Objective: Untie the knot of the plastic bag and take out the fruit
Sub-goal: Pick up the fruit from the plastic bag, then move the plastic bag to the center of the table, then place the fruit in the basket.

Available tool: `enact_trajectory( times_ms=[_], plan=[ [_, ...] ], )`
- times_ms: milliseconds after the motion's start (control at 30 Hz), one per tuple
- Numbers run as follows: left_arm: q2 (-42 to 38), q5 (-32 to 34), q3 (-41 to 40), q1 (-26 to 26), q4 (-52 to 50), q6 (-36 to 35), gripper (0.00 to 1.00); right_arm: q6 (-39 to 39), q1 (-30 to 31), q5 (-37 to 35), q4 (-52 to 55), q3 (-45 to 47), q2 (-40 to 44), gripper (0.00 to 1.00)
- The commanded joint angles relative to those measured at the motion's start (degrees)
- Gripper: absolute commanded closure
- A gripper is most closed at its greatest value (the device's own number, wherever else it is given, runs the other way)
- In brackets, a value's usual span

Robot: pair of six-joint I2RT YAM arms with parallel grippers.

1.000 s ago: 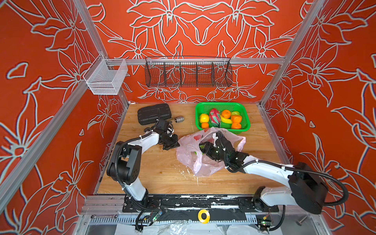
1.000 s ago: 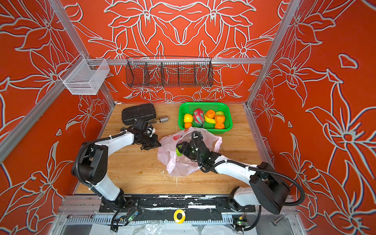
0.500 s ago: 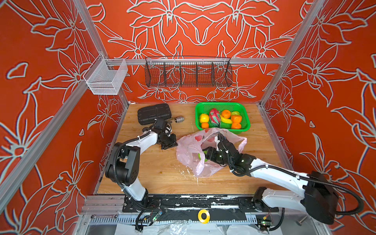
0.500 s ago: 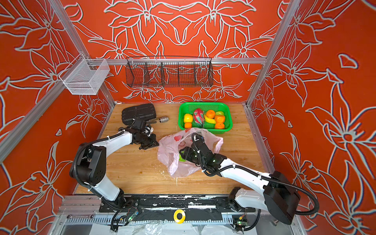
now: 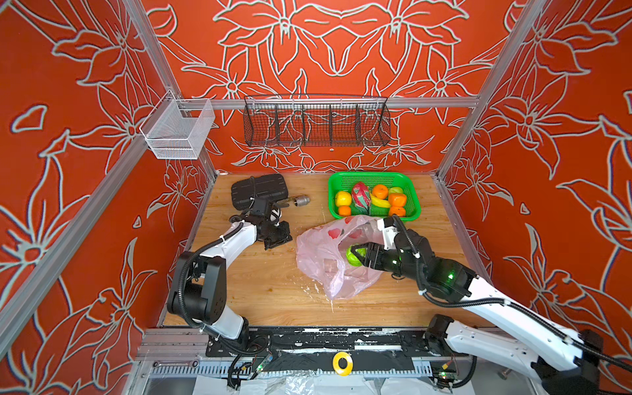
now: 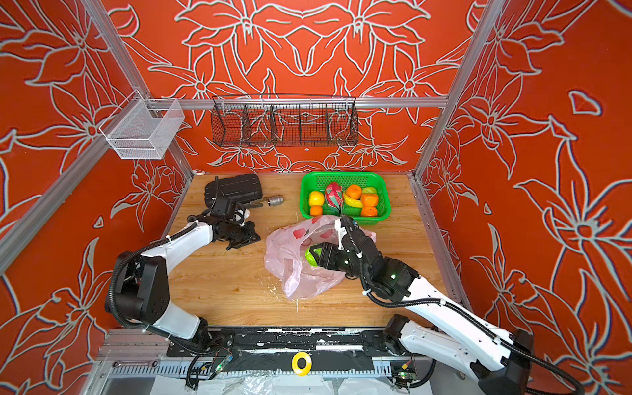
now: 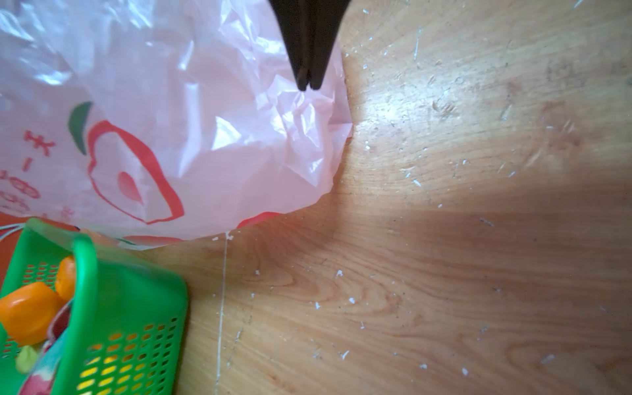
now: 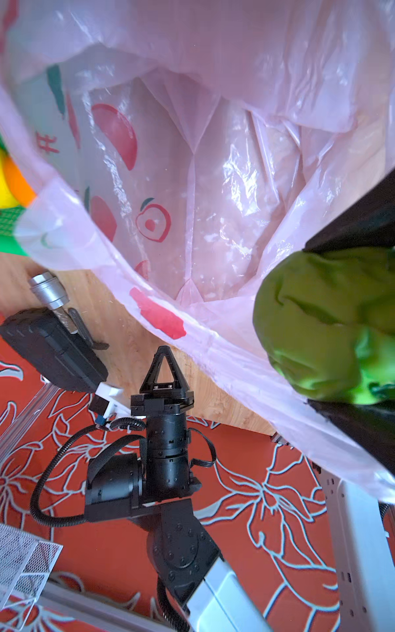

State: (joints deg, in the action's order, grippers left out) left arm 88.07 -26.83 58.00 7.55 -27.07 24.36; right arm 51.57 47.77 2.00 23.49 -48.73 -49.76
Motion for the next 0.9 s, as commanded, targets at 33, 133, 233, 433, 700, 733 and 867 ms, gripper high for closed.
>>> enact_trajectory(
  times_ms=[33,133,233,433,700,733,867],
  plan=[
    [-6.1,-3.4,0.3,0.3,-1.0,1.9,0.96,-4.5,0.1,-6.0,8.0,-4.7,2.0,0.57],
    [-9.8,-3.7,2.1,1.6,-2.5,2.3,0.84,-7.6,-0.3,-8.6,9.5,-8.4,1.6,0.57],
    [-12.7,-4.1,4.8,3.6,-3.5,2.8,0.67,-10.1,-2.6,-9.8,11.0,-12.6,-0.4,0.57],
    [-13.8,-1.6,11.7,10.3,-3.1,4.5,0.38,-14.1,-11.2,-5.7,9.5,-20.3,-6.8,0.58],
    [-4.6,0.6,21.1,19.8,-5.4,2.7,0.31,-16.4,-24.2,3.8,6.6,-29.3,-18.3,0.58],
    [-3.6,1.2,21.0,20.8,-5.0,2.5,0.31,-16.2,-25.7,5.0,6.2,-29.8,-19.5,0.58],
    [1.6,1.8,20.1,24.5,-2.9,1.7,0.31,-15.8,-30.3,9.1,5.0,-30.5,-24.0,0.59]
  ],
)
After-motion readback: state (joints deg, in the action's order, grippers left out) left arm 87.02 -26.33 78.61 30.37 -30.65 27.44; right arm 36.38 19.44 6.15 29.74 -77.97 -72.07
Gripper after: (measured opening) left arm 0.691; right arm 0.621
